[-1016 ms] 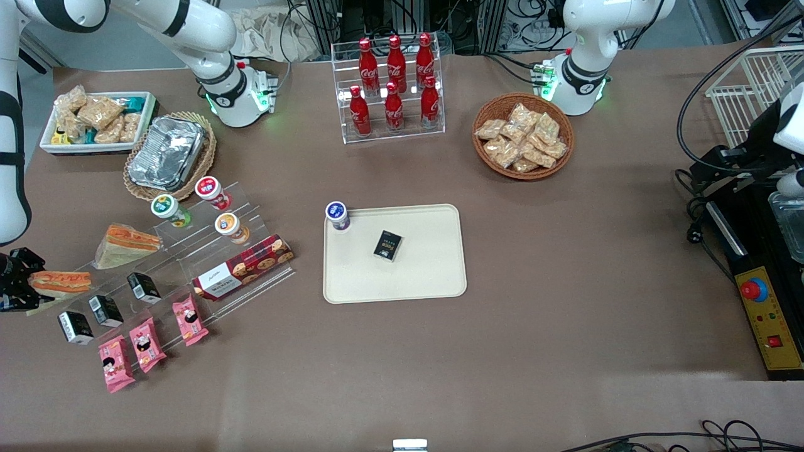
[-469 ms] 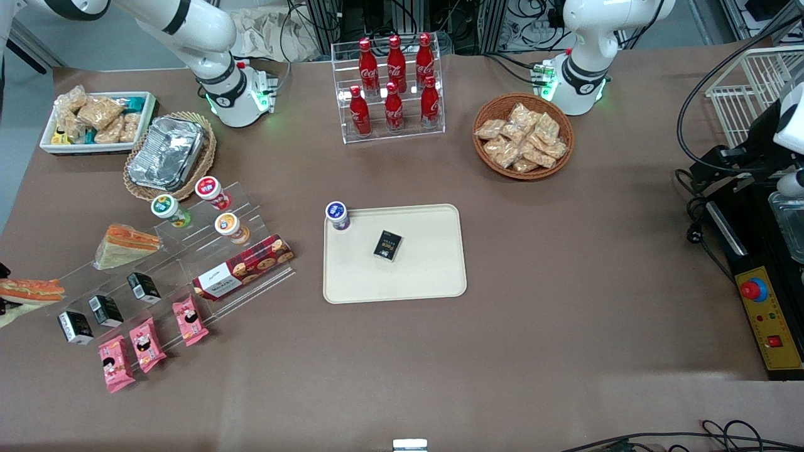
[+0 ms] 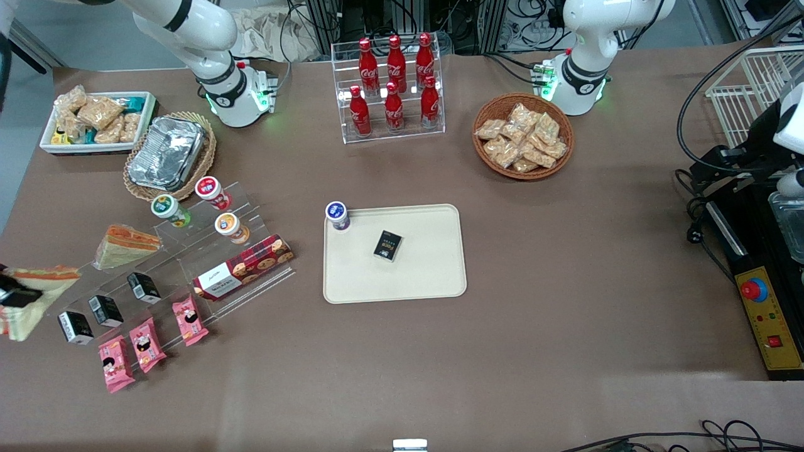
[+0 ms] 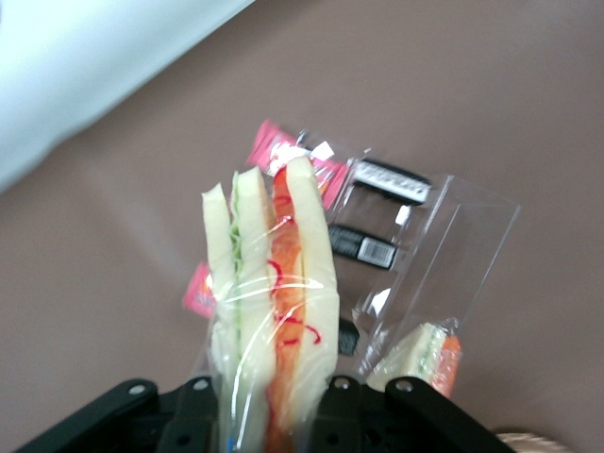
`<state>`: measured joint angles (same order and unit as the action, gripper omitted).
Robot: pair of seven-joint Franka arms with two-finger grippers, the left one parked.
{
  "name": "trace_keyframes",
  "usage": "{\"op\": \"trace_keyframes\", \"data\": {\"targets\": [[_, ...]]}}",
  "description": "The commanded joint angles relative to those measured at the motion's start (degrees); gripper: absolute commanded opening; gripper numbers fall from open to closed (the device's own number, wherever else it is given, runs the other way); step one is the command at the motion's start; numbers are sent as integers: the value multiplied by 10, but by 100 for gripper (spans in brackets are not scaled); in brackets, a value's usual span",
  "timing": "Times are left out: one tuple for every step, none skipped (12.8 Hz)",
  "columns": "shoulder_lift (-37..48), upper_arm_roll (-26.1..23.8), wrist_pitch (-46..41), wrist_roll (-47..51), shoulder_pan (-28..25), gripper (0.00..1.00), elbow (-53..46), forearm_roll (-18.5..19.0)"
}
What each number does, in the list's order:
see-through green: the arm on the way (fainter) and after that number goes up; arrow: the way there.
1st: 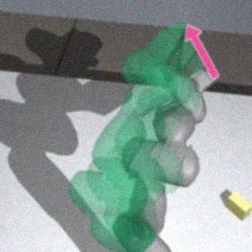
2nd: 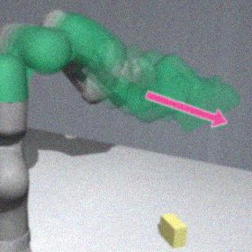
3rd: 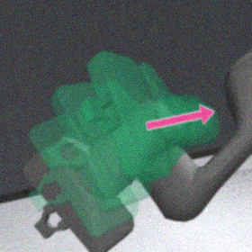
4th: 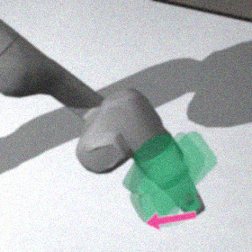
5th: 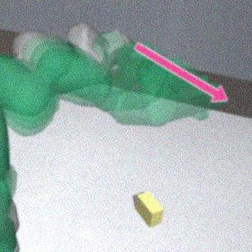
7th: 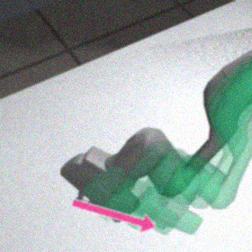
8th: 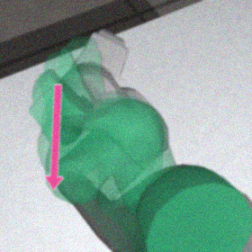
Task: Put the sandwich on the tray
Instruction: 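Lift the wrapped sandwich off the rack with the right gripper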
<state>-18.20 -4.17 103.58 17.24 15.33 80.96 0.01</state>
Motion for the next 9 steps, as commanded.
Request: {"op": "trace_keyframes", "data": {"targets": [[23,-1,-55,-137,-42,0,-4,16],[29,-7,-64,-163,-49,0,-3,14],[33,-21,-79,-169,-64,0,-3,14],[33,-34,-92,-169,-74,0,-3,13],[35,-55,-100,-165,-81,0,-3,15],[42,-73,-99,-163,-86,0,-3,17],[42,-92,-100,-162,-93,0,-3,20],[41,-101,-98,-164,-109,0,-2,30],[38,-103,-98,-167,-142,0,-2,72]]}}
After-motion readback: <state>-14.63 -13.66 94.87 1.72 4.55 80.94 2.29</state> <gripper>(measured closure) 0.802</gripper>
